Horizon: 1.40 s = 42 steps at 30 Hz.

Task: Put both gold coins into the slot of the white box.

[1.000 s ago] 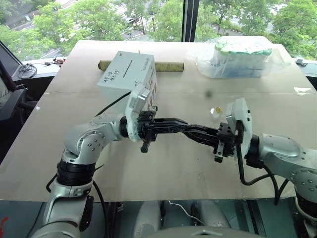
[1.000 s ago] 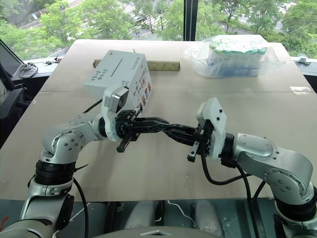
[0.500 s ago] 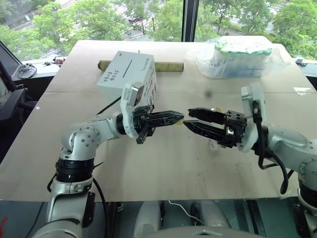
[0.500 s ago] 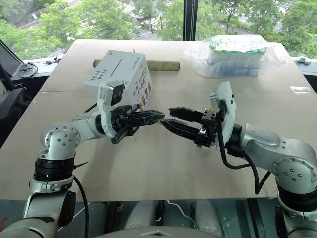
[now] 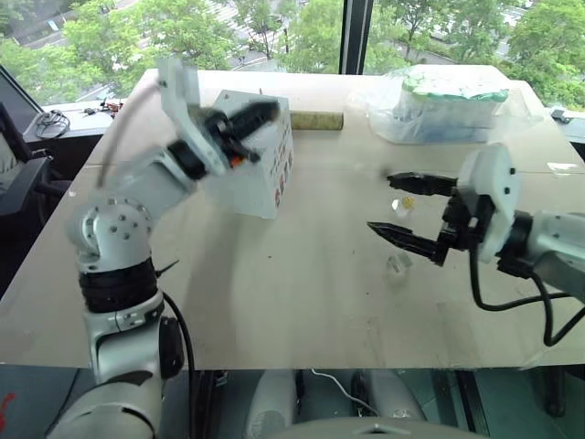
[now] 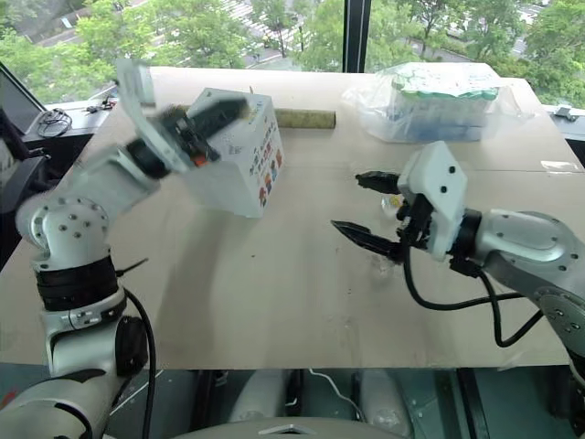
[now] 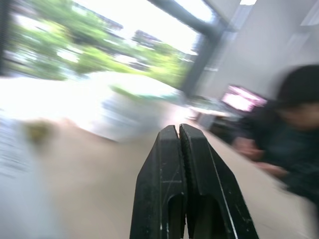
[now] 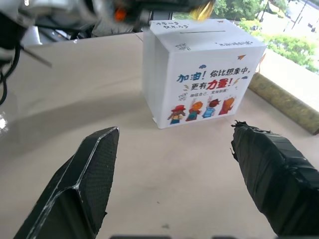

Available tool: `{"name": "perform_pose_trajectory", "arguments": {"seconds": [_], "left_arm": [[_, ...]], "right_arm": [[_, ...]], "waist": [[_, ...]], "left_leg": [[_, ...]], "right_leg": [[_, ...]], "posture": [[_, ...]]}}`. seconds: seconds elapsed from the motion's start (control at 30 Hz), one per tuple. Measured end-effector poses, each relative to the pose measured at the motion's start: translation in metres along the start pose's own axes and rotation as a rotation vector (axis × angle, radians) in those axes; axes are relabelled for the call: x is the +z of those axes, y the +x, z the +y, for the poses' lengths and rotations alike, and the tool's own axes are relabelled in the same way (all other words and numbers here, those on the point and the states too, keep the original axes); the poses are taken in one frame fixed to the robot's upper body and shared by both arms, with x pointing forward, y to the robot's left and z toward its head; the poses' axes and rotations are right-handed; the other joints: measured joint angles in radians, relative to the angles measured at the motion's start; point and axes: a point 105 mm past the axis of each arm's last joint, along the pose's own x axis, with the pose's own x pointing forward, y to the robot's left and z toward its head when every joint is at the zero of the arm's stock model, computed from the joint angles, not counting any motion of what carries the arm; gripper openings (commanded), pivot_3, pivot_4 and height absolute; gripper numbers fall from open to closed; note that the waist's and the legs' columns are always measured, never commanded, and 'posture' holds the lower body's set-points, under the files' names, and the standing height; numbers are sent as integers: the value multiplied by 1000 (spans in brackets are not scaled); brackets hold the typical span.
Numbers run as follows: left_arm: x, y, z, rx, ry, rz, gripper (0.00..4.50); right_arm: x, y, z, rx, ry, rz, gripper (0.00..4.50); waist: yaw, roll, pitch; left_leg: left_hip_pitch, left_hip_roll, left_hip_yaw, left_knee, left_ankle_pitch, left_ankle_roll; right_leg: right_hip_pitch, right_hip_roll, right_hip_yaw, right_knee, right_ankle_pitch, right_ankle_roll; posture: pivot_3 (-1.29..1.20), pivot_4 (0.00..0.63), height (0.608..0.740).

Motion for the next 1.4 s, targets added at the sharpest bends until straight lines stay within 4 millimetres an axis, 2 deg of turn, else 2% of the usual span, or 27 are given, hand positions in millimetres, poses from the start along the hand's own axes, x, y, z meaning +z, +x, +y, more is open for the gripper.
{"name": "perform_pose_trajectory", "arguments": {"seconds": [0.07,0.1,0.2,0.4,0.6,0.8,1.17,1.4], "left_arm": [[16,7,10,165,132,1,0],[17,9,11,204,163,11,0],[14,17,22,427,358,84,0],[1,17,31,603,575,155,0],[-10,21,26,565,598,174,0],[-31,16,31,535,586,247,0],[-43,20,27,467,533,278,0],[-47,19,29,495,521,303,0]], "right_arm": [[5,-8,-13,-35,-50,-10,3902],[6,-10,-16,-44,-58,-12,3902],[8,-19,-32,-76,-89,-17,3902],[10,-25,-37,-60,-119,-26,3902],[11,-27,-38,-37,-124,-32,3902],[12,-30,-37,-29,-130,-35,3902],[14,-33,-35,-32,-142,-42,3902],[17,-35,-37,-44,-147,-44,3902]], "waist": [[2,0,0],[2,0,0],[7,0,0],[7,0,1],[16,0,1],[19,0,1],[19,0,1],[18,0,1]], "left_leg": [[0,0,0,0,1,-2],[0,0,0,0,1,-2],[-1,-1,0,0,1,-2],[-1,0,0,-1,1,-3],[-2,0,0,-1,1,-3],[-2,0,0,0,1,-3],[-3,0,-1,1,1,-3],[-2,0,-1,2,1,-3]], "right_leg": [[0,0,0,-1,0,0],[0,0,0,-1,0,0],[0,1,0,-1,0,0],[-2,0,1,-1,0,0],[-2,-2,1,-1,0,0],[-2,-2,0,-1,0,0],[-2,-2,0,-1,0,0],[-2,-2,0,1,0,0]], "posture": [[0,150,740],[0,150,740],[0,150,740],[0,150,740],[0,150,740],[0,150,740],[0,150,740],[0,150,740]]}}
